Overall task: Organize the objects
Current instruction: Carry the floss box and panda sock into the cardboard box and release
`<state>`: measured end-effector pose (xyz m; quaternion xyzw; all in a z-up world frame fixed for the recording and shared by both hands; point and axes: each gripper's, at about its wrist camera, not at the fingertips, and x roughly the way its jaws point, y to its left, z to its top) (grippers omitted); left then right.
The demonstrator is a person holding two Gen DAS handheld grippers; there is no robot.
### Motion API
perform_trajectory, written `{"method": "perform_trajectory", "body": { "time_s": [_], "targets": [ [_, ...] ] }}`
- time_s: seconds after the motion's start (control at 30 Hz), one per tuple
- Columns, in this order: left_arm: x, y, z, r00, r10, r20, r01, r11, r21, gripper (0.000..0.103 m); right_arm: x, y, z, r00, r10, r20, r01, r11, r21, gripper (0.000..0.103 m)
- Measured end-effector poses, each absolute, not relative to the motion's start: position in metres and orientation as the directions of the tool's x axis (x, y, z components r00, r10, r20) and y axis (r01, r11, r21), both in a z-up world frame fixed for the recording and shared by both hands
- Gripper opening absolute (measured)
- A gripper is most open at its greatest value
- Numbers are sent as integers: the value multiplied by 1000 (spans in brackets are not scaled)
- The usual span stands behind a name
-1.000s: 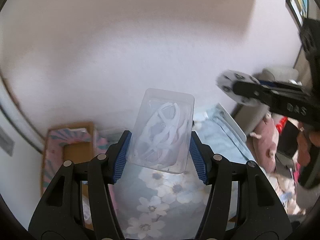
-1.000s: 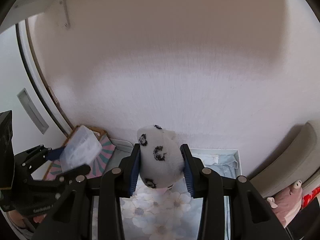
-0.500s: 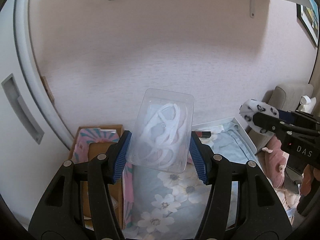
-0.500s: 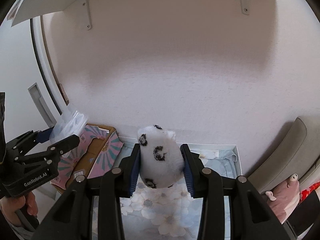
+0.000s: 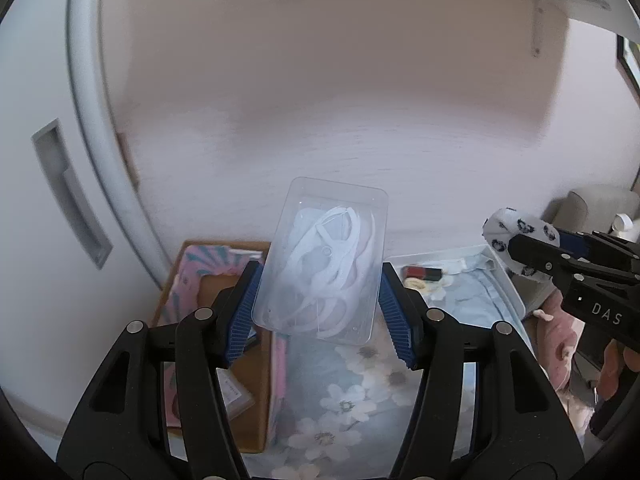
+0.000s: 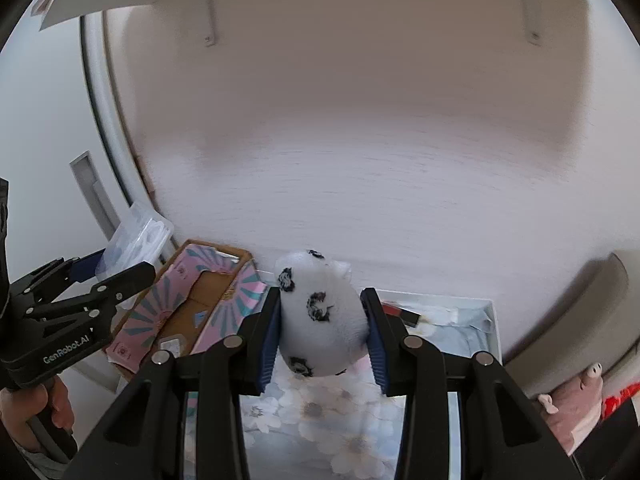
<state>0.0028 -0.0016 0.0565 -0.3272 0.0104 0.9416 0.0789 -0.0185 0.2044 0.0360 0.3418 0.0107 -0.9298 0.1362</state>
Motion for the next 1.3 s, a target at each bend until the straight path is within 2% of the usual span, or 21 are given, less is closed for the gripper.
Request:
{"method": "perform_trajectory", "body": {
  "time_s": [0.33, 0.77, 1.0, 1.3],
  "targets": [
    [10, -64, 51, -779, 2, -627, 30, -999, -41, 55, -40, 152, 36, -670, -375, -641, 425, -901, 83, 36],
    [17, -132, 28, -712, -140, -688, 238, -970, -50, 55, -65, 60, 33, -542, -519, -661, 632, -770, 87, 36],
    [9, -157, 3, -653, -168, -739, 308, -950, -56, 54, -94, 10, 17, -457, -550, -699, 702, -706, 96, 36],
    [-20, -170, -38, -582, -140, -801, 334, -939, -79, 54, -136, -39, -21, -358, -532, -768, 749, -654, 104, 36]
  ]
}}
